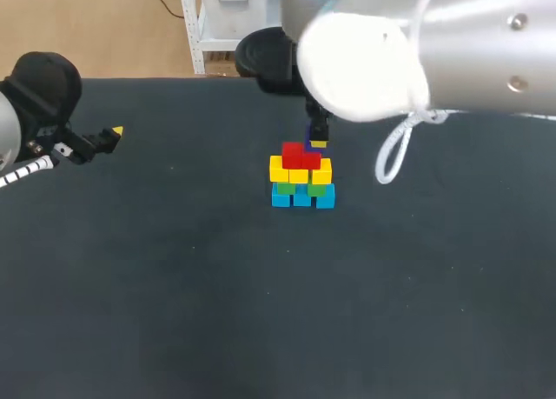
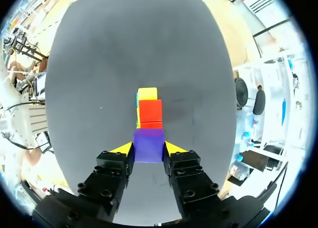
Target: Place the blue cubes, place green cubes on the blue cubes, place the yellow cubes on the green cubes, then place the red cubes on the yellow cubes, and place purple cube on the red cubes.
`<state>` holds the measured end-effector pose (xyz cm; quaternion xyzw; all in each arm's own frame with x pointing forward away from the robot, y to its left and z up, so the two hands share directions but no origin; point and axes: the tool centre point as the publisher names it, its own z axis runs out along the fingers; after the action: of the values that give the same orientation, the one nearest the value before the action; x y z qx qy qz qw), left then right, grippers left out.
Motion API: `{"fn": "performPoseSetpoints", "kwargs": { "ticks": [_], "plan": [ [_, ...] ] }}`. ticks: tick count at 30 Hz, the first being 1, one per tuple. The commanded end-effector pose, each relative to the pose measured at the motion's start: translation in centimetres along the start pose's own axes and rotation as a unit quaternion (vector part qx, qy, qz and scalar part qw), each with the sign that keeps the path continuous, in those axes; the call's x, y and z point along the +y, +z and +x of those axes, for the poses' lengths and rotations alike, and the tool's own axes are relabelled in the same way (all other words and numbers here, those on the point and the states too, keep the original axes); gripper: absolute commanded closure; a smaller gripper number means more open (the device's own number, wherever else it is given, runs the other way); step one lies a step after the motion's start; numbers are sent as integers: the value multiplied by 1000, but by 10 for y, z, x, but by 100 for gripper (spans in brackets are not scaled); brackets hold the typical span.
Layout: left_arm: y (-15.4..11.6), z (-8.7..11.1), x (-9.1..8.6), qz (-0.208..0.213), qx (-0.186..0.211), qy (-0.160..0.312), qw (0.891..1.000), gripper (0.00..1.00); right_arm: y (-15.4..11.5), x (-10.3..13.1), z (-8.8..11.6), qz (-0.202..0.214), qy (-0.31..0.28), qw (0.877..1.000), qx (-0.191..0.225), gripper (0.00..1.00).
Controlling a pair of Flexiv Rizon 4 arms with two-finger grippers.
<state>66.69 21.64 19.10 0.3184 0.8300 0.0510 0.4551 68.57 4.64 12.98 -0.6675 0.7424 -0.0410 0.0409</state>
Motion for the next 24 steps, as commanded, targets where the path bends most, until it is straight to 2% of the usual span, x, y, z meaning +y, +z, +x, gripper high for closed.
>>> {"fn": "performPoseSetpoints", "kwargs": {
  "ticks": [1, 14, 17, 19, 22, 23, 24],
  "plan": [
    [1, 0, 0, 0, -2, 0, 1000, 0, 4, 4, 5, 164, 0, 986, -19, 100],
    [1, 0, 0, 0, -2, 0, 1000, 0, -9, -2, 5, 143, -20, 989, -32, 100],
    [1, 0, 0, 0, -2, 0, 1000, 0, -18, -1, 3, 123, -34, 991, -37, 100],
    [1, 0, 0, 0, -2, 0, 1000, 0, -25, 2, 2, 91, -51, 994, -41, 100],
    [1, 0, 0, 0, -2, 0, 1000, 0, -37, 15, 3, 47, -77, 995, -36, 100],
    [1, 0, 0, 0, -2, 0, 1000, 0, -44, 23, 4, 41, -93, 993, -56, 100],
    [1, 0, 0, 0, -2, 0, 1000, 0, -48, 28, 5, 28, -95, 994, -46, 100]
  ]
}}
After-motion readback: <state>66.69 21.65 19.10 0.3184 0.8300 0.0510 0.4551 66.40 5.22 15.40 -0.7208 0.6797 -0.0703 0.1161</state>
